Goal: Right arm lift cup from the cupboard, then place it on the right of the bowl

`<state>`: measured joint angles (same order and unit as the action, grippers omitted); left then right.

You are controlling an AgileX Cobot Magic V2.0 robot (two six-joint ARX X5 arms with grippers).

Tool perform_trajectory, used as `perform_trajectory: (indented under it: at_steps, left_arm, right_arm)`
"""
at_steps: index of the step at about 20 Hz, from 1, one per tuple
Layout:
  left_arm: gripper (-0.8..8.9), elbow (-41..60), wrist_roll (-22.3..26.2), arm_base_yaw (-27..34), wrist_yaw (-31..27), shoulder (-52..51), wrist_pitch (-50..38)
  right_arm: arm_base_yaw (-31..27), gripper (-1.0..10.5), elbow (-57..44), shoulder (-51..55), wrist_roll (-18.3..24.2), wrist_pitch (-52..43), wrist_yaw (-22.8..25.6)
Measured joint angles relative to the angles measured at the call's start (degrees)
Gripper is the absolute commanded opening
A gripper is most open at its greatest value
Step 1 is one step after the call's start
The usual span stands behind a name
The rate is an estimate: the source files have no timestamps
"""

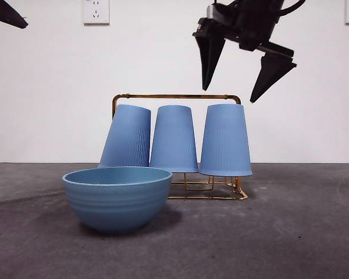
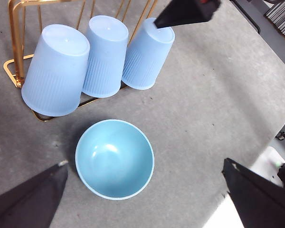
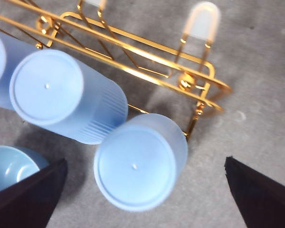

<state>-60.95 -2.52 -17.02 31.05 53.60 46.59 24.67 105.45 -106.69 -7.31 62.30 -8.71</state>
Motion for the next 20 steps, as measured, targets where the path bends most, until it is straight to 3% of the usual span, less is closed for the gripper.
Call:
perform_trajectory:
  at_steps: [5,8,14,20]
  left_arm:
    - [5.23,0.0,0.04,-0.02,0.0,0.0,0.04]
    - [5.23,0.0,0.04,-0.09,0.0,-0.02,0.07]
    - [5.23,0.0,0.04,-0.57,0.0,-0.02,0.11]
    - [5.23,0.0,0.04,-0.9,0.0,-0.02,0.13]
  right_arm:
    - [1.51,5.3,0.07,-1.31,-0.02,1.77,4.02]
    - [1.7,5.3,0.15,-2.71,-0.02,1.77,4.04]
    - [1.86,4.0,0.15,-4.17,0.0,1.92,4.02]
    - [1.9,4.0,0.15,-4.17,-0.02,2.64,1.6]
